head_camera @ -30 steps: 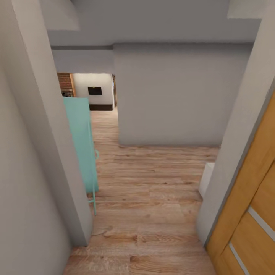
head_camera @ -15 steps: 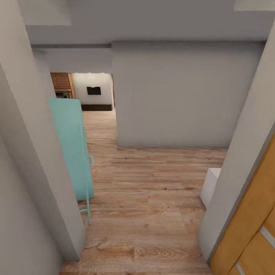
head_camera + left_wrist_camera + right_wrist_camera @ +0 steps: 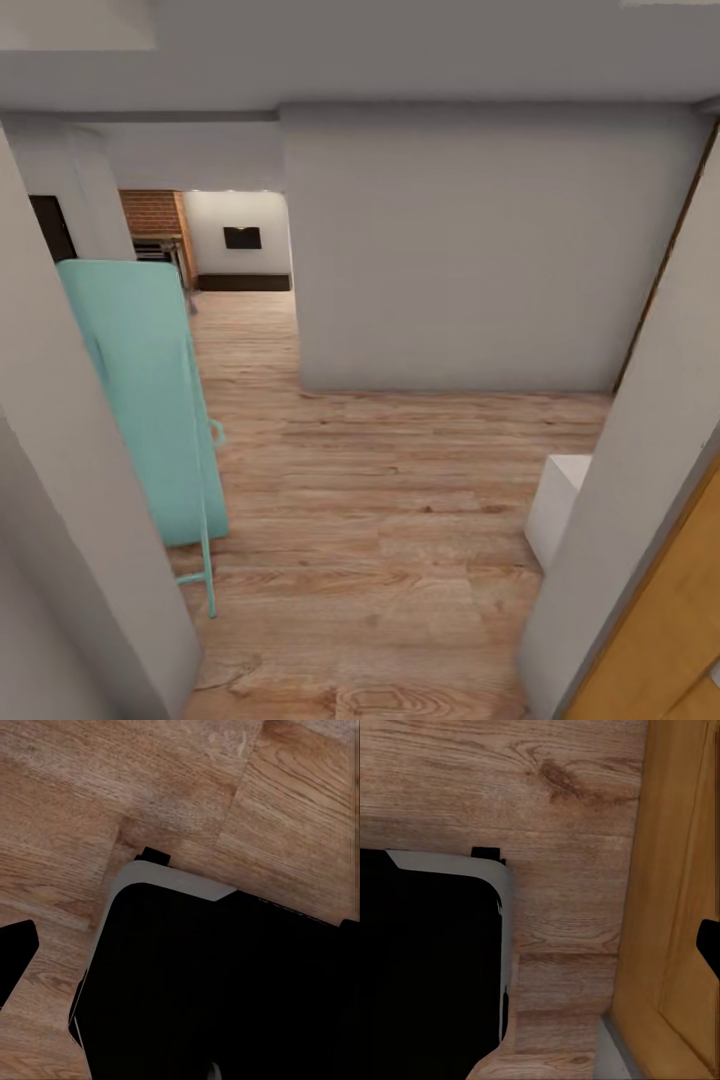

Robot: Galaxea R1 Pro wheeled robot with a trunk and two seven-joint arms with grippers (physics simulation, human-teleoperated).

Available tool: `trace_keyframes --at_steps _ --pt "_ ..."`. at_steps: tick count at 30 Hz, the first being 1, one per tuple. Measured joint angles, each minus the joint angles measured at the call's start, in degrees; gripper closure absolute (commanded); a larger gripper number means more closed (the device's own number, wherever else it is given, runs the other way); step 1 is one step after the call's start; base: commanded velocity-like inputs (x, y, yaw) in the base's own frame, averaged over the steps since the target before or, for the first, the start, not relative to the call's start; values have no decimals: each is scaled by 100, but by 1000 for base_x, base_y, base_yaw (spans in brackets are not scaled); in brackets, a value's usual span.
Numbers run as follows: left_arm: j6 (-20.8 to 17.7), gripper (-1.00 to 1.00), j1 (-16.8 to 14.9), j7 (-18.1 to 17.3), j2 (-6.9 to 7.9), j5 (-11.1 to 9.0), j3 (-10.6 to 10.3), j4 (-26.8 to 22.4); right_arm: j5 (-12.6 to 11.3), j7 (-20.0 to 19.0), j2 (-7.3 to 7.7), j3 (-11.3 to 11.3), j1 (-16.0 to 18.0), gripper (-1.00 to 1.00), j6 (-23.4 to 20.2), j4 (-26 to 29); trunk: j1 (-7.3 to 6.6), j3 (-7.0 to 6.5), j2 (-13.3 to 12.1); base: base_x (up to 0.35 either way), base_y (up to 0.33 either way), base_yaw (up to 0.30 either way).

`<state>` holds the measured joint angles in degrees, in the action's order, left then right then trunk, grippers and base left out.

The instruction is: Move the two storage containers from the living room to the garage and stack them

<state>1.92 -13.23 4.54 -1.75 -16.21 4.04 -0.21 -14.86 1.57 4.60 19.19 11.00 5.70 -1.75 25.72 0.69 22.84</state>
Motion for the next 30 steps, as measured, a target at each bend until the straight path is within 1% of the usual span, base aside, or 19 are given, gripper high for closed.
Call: trace_keyframes --at_steps 30 --pt "-15 -100 2 0 -8 9 -3 -7 34 44 -1 1 0 -100 56 0 0 0 0 320 -11 0"
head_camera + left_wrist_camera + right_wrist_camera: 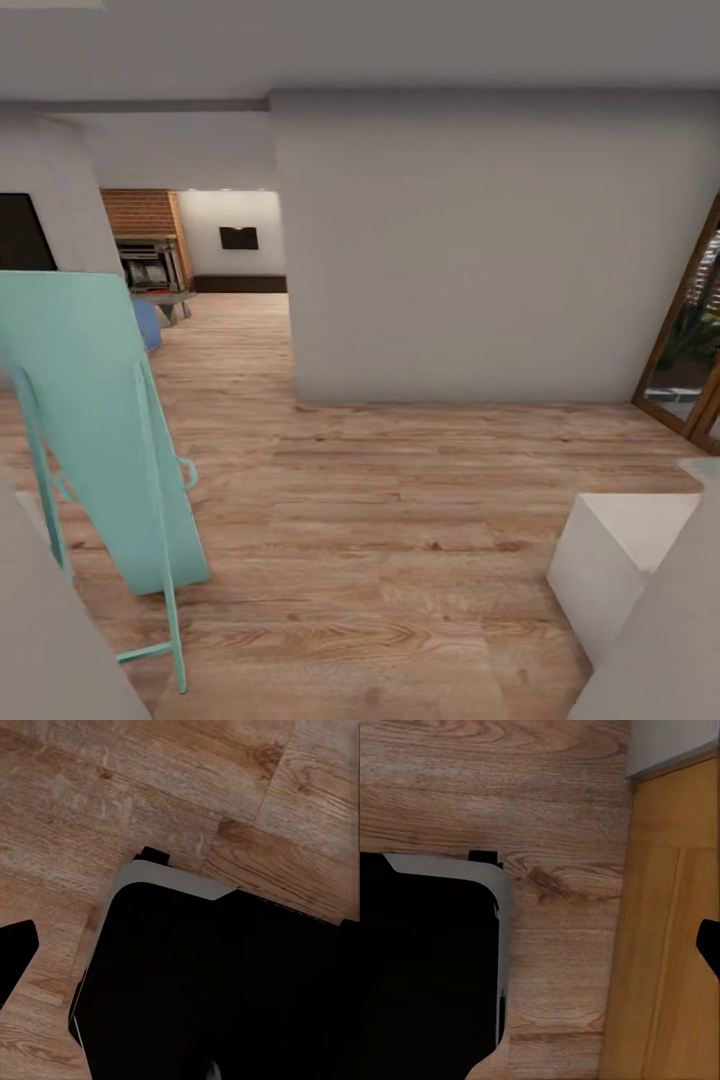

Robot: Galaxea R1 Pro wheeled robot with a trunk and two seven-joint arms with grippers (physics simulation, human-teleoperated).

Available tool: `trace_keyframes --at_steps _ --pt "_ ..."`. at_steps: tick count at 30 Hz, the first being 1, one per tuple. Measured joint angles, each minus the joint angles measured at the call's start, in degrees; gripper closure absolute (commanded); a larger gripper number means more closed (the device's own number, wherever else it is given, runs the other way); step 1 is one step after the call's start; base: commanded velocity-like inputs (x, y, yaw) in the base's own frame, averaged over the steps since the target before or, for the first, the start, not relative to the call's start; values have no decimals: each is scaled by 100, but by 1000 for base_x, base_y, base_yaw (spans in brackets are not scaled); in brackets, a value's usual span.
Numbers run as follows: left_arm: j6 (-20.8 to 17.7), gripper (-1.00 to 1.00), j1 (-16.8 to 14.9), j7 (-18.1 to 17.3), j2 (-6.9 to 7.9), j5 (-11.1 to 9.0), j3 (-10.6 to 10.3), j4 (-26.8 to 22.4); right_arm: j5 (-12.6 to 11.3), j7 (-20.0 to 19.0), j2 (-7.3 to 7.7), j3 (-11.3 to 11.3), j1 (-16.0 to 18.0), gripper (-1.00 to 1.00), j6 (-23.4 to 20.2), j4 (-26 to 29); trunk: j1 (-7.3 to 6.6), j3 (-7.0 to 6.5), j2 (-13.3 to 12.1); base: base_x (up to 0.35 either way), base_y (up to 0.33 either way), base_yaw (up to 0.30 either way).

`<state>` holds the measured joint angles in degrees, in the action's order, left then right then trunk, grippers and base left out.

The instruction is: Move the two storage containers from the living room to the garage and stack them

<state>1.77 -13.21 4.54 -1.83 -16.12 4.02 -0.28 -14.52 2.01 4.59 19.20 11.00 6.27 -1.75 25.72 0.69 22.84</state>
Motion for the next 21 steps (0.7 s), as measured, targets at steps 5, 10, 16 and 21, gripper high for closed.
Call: trace_keyframes --at_steps 5,10,16,21 --pt "7 -100 -3 0 8 0 1 -2 0 0 1 0 0 -100 -1 0 0 0 0 320 -82 0" --pt "6 -100 -3 0 8 0 0 -1 0 0 1 0 0 -100 -1 0 0 0 0 321 -93 0" --pt "11 -100 -2 0 9 0 2 -2 0 0 1 0 0 -100 -1 0 0 0 0 320 -95 0" --pt "14 -100 -3 0 9 -2 2 -2 0 0 1 0 0 -100 1 0 0 0 0 321 -95 0"
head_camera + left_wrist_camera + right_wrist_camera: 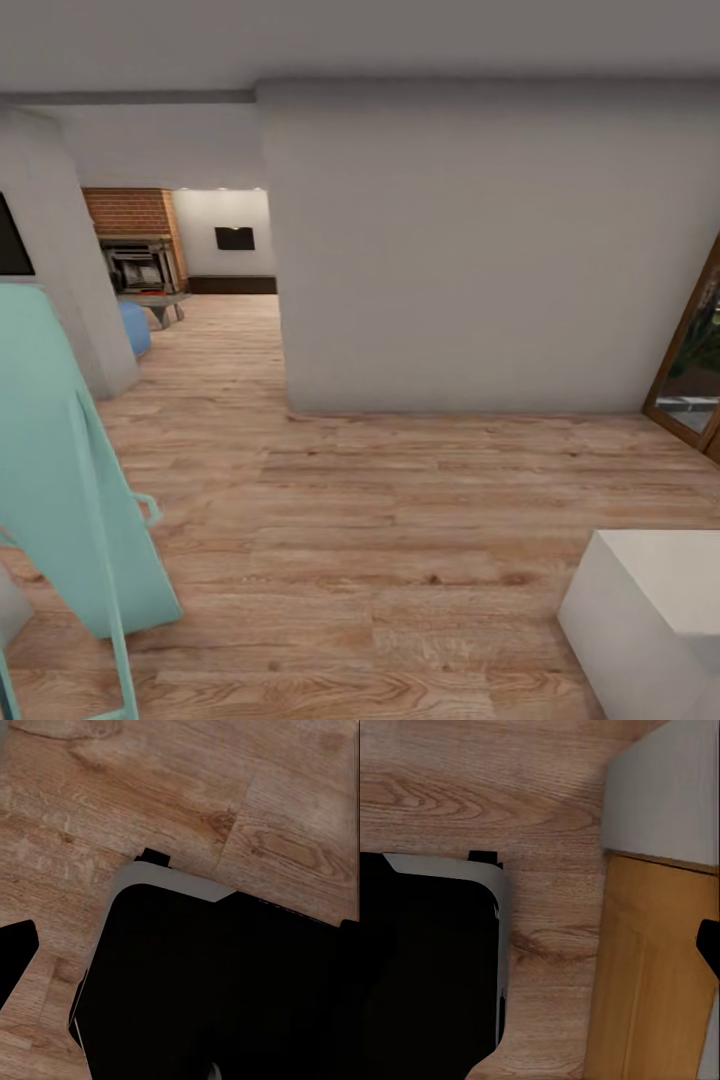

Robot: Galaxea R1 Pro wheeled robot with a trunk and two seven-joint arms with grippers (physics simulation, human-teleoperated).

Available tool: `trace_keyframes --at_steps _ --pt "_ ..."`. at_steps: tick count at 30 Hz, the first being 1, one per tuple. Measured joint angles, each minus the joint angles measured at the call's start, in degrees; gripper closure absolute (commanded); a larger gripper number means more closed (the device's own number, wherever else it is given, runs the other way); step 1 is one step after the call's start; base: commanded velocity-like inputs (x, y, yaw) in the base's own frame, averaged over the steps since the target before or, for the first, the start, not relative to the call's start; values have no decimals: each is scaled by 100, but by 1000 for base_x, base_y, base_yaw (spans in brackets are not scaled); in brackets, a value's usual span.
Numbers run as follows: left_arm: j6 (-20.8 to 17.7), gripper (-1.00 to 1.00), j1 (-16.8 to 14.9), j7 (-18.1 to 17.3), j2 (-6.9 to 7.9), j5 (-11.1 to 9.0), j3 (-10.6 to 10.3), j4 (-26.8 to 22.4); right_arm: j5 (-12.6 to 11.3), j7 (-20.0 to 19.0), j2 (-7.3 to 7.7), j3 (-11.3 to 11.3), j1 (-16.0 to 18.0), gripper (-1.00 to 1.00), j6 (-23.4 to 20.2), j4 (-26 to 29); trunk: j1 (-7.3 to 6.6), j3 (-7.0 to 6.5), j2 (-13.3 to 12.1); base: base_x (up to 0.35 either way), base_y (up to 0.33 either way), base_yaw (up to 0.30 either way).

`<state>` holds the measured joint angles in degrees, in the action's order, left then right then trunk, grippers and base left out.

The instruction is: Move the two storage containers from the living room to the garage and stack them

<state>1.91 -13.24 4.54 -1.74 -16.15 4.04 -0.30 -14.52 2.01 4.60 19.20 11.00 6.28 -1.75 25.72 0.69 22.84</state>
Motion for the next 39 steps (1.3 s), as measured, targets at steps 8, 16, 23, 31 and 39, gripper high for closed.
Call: trace_keyframes --at_steps 8,16,23,31,39 --pt "0 -100 0 0 0 -3 0 0 0 0 -1 0 0 -100 -1 0 0 0 0 320 -95 0" --pt "1 -100 1 0 0 1 1 0 0 0 -9 0 0 -100 0 0 0 0 0 320 -95 0" --pt "1 -100 2 0 0 1 -1 1 0 0 -9 0 0 -100 -1 0 0 0 0 320 -95 0" --pt "8 -100 0 0 0 -1 -1 1 0 0 -9 0 0 -100 -2 0 0 0 0 320 -95 0" --pt "5 -100 1 1 0 -7 4 0 0 -1 -42 7 0 -100 -11 0 0 0 0 321 -60 0"
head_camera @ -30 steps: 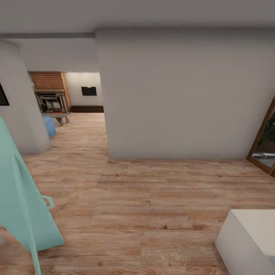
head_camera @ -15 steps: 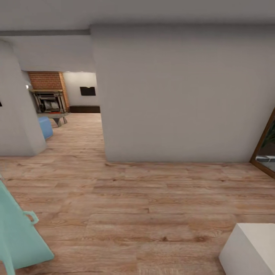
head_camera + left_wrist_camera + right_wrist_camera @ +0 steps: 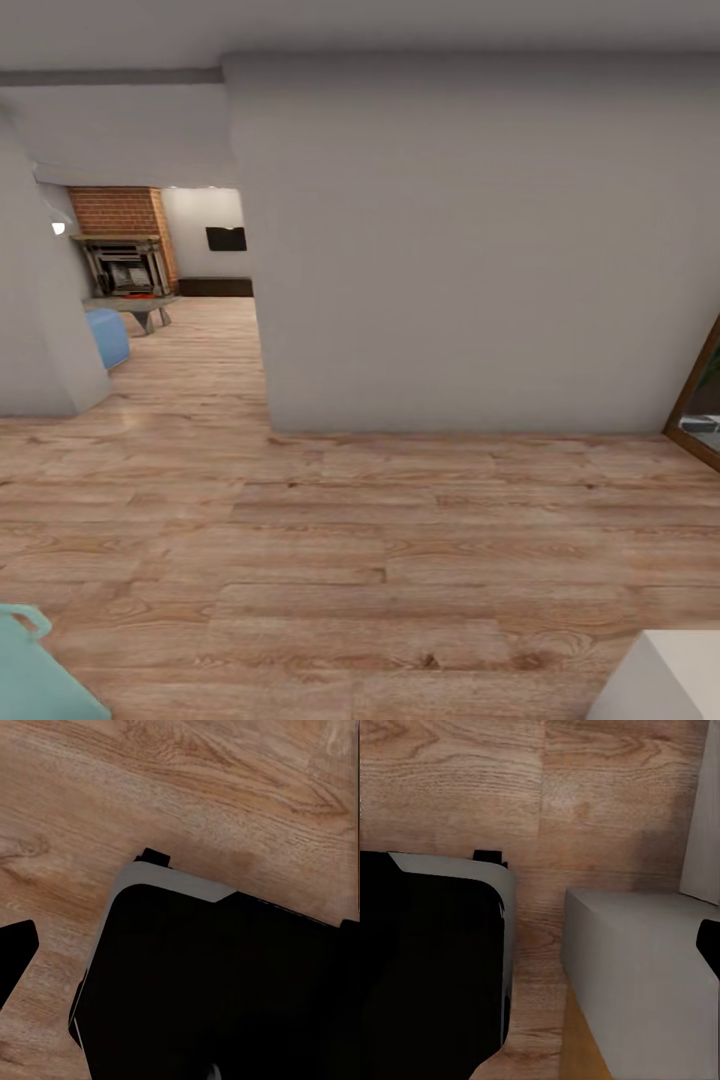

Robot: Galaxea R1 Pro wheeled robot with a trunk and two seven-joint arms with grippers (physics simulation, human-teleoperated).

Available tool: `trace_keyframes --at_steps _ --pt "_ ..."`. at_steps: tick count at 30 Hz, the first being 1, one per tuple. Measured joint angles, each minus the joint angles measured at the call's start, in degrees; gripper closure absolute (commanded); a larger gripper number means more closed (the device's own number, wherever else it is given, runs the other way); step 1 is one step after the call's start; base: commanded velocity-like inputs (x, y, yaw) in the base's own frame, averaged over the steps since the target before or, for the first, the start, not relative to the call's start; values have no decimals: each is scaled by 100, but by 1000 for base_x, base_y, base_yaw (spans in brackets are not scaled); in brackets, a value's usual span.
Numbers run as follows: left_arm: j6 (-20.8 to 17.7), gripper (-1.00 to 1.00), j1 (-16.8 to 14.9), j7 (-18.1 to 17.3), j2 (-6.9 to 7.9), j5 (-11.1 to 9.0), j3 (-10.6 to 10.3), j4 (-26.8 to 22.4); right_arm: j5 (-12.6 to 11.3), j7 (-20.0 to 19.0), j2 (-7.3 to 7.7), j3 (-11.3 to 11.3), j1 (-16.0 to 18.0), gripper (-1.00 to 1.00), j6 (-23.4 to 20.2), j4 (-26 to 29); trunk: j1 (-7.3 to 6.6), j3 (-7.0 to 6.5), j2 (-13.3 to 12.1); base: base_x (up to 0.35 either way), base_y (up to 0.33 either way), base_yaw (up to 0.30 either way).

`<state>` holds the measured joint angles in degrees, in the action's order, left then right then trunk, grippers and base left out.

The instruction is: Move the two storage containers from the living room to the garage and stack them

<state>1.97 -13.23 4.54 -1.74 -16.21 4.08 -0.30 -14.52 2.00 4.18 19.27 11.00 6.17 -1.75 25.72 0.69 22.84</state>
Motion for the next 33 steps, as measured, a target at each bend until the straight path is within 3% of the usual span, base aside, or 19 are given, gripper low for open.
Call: trace_keyframes --at_steps 6,33 --pt "0 -100 1 0 0 -1 0 -1 0 0 -7 2 1 -100 5 0 0 0 0 323 -5 115" --pt "4 -100 2 0 0 -1 -4 -2 0 0 -2 2 1 -100 7 0 0 0 0 324 0 266"
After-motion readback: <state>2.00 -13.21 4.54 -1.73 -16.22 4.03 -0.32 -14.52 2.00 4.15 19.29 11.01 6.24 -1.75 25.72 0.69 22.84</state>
